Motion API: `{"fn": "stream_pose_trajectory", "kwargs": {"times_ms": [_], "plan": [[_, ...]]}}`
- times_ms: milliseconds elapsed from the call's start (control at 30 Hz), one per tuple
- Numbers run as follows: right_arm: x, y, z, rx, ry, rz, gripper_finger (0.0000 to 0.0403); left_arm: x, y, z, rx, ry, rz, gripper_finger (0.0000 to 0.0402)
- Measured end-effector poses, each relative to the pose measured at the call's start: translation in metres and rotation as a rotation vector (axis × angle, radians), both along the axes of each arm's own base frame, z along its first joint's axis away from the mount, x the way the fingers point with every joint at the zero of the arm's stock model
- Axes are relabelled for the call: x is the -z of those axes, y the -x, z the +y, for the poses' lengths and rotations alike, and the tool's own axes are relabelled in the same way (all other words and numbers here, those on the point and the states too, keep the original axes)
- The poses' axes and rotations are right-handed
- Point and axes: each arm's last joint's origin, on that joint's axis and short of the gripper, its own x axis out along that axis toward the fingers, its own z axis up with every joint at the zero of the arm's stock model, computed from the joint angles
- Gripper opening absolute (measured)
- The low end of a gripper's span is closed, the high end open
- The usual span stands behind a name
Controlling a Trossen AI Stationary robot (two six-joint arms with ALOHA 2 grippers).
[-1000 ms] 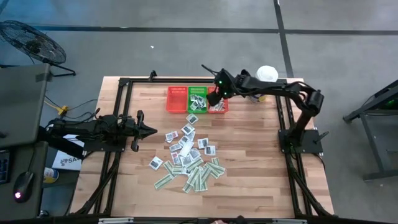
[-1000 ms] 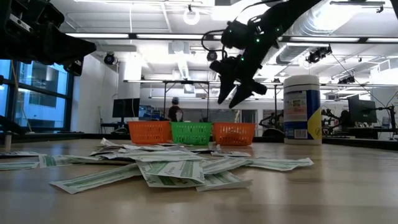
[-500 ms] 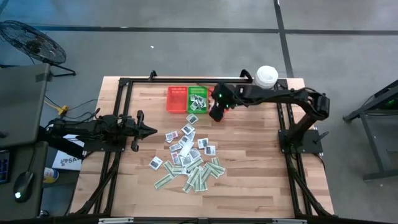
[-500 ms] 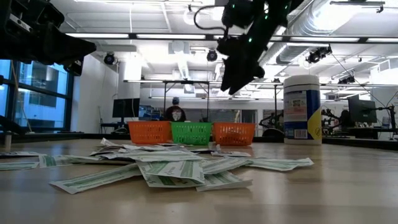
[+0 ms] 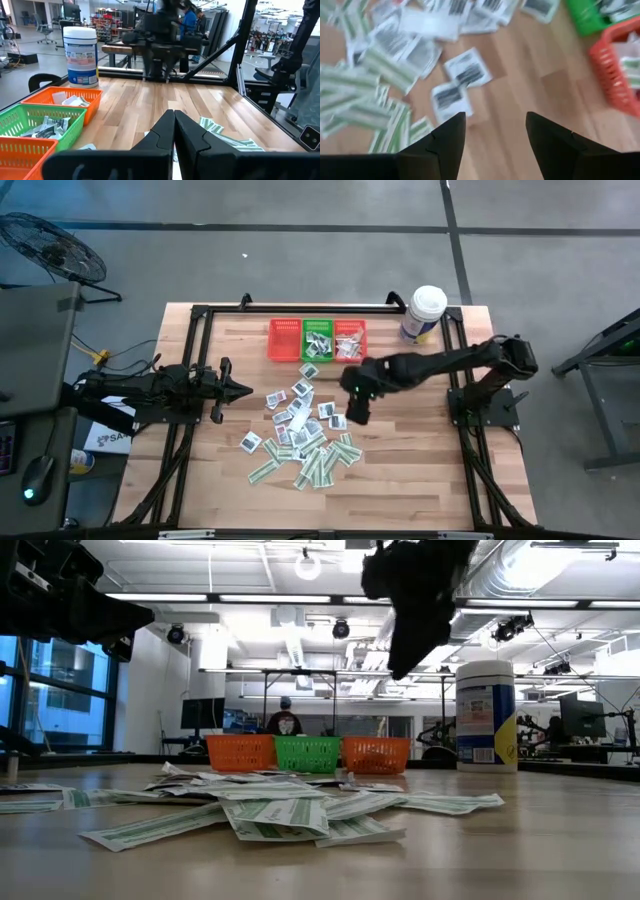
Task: Pick & Place First Aid Supplies
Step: Put the bandage pack into the right orange bin
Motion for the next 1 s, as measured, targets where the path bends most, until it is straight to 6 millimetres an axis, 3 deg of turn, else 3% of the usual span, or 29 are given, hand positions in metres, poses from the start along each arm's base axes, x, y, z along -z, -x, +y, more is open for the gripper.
{"fn": "stream_pose_trajectory", "kwargs": {"times_ms": [367,600,767,1000], "plan": [[0.014,0.009,0.072,-0.285,-0.044,0.091,0.0200,0.000,0.000,0.000,0.000,0.000,0.000,0.0001],[0.052,-0.003,0.110,-0.635,-0.085,0.127,0.0200,0.000,0.000,0.000,0.000,0.000,0.000,0.0001],[0.079,-0.015,0.120,-0.745,0.053,0.117,0.0199,0.000,0.000,0.000,0.000,0.000,0.000,0.0001],[0.102,-0.022,0.110,-0.598,0.022,0.195,0.0199,0.000,0.000,0.000,0.000,0.000,0.000,0.0001]]}}
